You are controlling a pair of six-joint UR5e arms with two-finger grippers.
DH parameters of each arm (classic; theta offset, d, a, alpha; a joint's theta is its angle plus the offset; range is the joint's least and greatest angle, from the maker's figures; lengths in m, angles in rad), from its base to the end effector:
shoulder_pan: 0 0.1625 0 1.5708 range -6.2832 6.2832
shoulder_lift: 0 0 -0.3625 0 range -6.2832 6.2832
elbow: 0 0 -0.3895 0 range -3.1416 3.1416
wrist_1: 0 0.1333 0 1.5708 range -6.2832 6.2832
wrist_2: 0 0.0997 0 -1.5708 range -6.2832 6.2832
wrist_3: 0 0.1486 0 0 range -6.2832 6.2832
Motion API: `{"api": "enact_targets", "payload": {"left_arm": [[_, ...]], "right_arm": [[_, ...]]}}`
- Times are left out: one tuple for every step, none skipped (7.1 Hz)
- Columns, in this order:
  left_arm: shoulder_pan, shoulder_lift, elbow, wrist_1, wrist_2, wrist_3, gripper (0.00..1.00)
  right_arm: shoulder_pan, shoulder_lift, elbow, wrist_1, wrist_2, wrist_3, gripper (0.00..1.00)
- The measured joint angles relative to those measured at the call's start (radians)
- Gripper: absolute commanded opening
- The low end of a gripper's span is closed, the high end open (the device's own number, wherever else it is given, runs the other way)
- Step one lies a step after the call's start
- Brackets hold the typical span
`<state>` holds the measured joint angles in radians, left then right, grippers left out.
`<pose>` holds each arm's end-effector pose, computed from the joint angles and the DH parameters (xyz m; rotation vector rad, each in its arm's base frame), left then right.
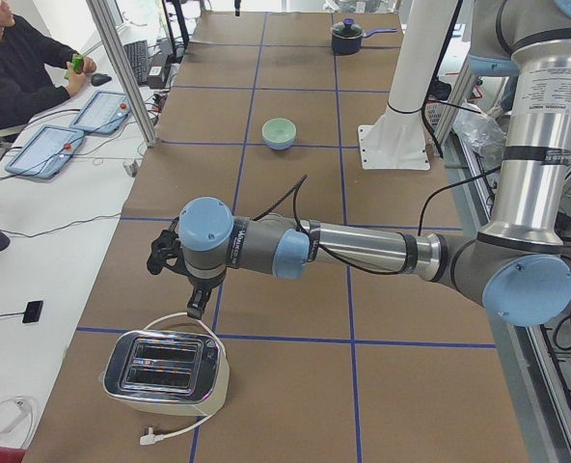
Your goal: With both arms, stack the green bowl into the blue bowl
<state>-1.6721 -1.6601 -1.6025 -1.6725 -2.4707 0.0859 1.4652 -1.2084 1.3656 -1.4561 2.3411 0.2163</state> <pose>-0.0711 -0.5322 0.5446 0.2903 0.8727 0.0859 -0.0376 -0.6375 0.5164 0.1322 -0.7966 -0.0001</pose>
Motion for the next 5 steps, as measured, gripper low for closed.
{"api": "enact_targets", "payload": {"left_arm": [[-0.005,0.006,-0.003,-0.003,-0.003,0.003,0.98],[-0.008,0.022,-0.016,-0.005,-0.003,0.004,0.98],[-0.010,0.058,-0.047,-0.005,-0.001,0.003,0.98],[-0.010,0.108,-0.094,-0.006,0.002,-0.001,0.98],[-0.011,0.149,-0.131,-0.006,0.006,-0.005,0.98]], "right_arm": [[0.020,-0.019,-0.003,0.000,0.016,-0.029,1.00],[0.036,-0.051,0.025,-0.001,0.034,-0.038,1.00],[0.046,-0.082,0.071,-0.014,0.042,-0.040,1.00],[0.054,-0.105,0.119,-0.044,0.044,-0.041,1.00],[0.060,-0.123,0.155,-0.068,0.044,-0.042,1.00]]}}
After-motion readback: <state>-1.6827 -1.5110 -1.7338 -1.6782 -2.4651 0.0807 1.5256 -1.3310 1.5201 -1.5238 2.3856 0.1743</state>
